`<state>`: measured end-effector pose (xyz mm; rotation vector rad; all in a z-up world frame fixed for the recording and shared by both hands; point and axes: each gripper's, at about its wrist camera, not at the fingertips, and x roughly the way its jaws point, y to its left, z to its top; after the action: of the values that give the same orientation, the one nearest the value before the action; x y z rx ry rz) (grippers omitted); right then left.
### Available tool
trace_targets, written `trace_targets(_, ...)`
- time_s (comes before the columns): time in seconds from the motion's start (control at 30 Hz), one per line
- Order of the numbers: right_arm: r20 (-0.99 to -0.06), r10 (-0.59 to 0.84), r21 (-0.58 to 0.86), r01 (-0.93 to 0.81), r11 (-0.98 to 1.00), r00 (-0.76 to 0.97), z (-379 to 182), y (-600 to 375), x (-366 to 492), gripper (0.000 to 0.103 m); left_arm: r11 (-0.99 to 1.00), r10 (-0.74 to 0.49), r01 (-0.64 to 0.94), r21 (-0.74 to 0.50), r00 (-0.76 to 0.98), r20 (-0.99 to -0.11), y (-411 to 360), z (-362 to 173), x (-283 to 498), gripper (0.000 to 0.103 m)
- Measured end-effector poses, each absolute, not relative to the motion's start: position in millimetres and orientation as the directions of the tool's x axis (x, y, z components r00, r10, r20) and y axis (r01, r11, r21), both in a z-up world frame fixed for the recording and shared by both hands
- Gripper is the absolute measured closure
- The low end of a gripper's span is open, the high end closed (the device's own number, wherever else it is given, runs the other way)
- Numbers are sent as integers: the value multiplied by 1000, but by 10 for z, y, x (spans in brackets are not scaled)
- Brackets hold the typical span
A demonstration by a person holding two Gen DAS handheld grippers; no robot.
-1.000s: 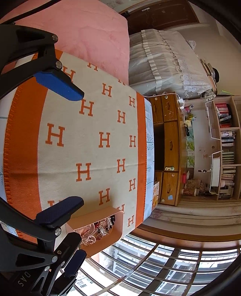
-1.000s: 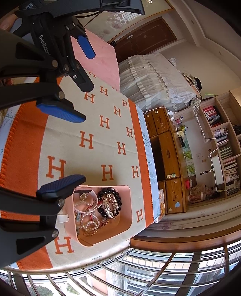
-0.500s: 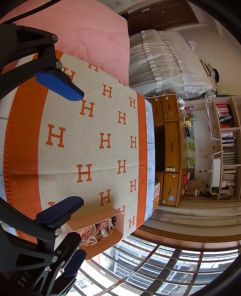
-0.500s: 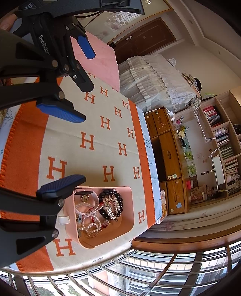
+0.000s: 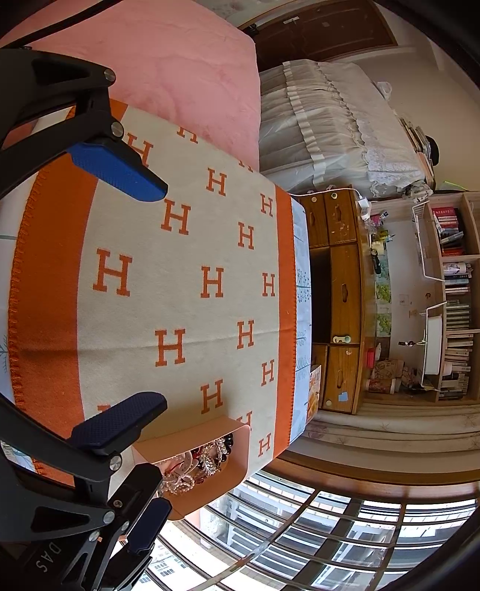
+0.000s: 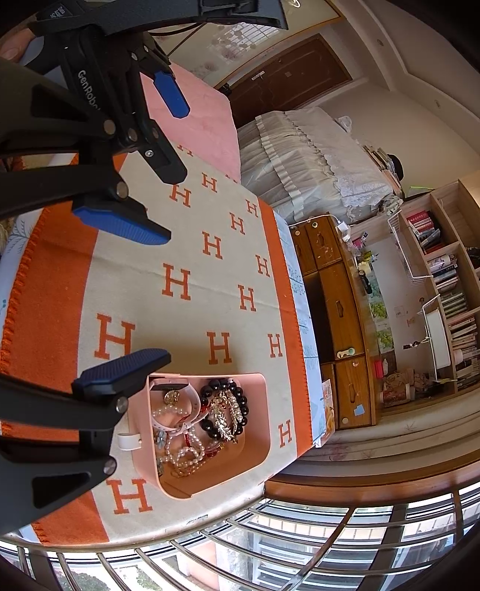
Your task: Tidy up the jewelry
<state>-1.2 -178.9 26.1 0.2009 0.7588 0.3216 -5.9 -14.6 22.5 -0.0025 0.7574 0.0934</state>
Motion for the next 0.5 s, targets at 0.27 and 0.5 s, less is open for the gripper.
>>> trace_targets(0.27,-642,356,293,-212,932,680,268,-1790,-14,44,996,83,-88,27,719,-690,-150,202,-74,1)
trace_targets(0.5,-643,356,293,-212,932,678,274,-1777,-7,44,995,87,-93,28,717,-691,-119,168,-119,1)
